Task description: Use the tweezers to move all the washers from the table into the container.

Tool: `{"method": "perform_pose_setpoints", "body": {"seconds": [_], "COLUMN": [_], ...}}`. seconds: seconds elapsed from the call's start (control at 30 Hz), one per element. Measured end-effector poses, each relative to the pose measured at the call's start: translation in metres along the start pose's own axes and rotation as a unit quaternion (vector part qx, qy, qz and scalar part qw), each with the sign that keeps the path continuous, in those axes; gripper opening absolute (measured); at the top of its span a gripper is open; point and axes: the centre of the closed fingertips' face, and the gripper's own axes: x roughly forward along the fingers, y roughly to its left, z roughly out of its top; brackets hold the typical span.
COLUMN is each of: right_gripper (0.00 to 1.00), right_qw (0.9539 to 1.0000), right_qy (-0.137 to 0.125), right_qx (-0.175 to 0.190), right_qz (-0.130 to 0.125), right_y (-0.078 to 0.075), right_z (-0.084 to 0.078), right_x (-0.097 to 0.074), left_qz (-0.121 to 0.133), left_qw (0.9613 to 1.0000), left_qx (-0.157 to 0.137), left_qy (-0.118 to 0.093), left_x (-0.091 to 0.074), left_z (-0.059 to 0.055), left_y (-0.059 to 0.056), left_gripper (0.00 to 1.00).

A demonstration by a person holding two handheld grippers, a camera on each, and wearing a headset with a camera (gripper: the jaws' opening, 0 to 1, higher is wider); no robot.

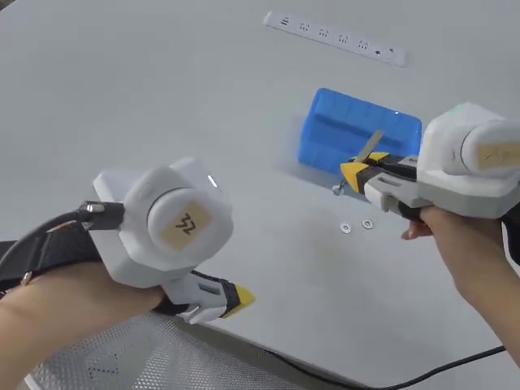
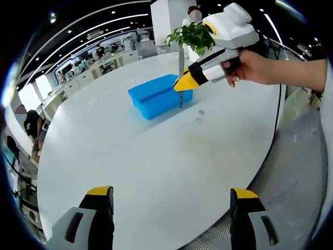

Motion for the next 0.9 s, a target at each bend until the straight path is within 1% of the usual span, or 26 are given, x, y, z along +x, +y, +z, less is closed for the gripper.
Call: {"method": "perform_pose_setpoints", "body": {"seconds": [0.03,0.13,0.23,0.37,0.6,0.67,0.77,0.9], "right_gripper": [0.03,0.03,0.03,0.03,0.03,0.03,0.03,0.03], "right_qw": [1.0,0.9998,0.9996,0.9995,0.9992,0.9992,0.9989,0.9984], "right_qy": [-0.007,-0.014,-0.024,-0.028,-0.03,-0.031,-0.035,-0.04], "right_qx": [-0.002,-0.004,0.006,0.005,0.001,0.001,-0.002,-0.004], "right_qz": [-0.003,-0.01,-0.012,-0.014,-0.024,-0.025,-0.031,-0.039], "right_y": [-0.002,-0.006,-0.009,-0.012,-0.022,-0.023,-0.03,-0.038], "right_z": [0.006,0.013,0.02,0.023,0.025,0.026,0.03,0.036], "right_x": [-0.001,-0.001,0.0,0.004,0.002,0.003,0.003,0.003], "left_qz": [0.0,0.0,0.0,0.001,-0.001,-0.002,-0.003,-0.003], "left_qw": [1.0,1.0,1.0,1.0,1.0,1.0,1.0,1.0], "left_qx": [0.0,-0.001,-0.002,0.002,-0.001,-0.004,-0.008,-0.006], "left_qy": [0.0,0.0,0.001,0.003,0.003,0.001,-0.001,0.001], "left_x": [0.0,0.0,0.0,0.0,0.0,0.0,0.0,0.0], "left_z": [0.0,0.0,-0.001,-0.002,-0.004,-0.003,-0.003,-0.003], "left_y": [0.0,0.0,-0.001,0.0,0.001,0.001,0.0,0.0], "left_gripper": [0.95,0.95,0.95,0.95,0.95,0.95,0.96,0.96]}}
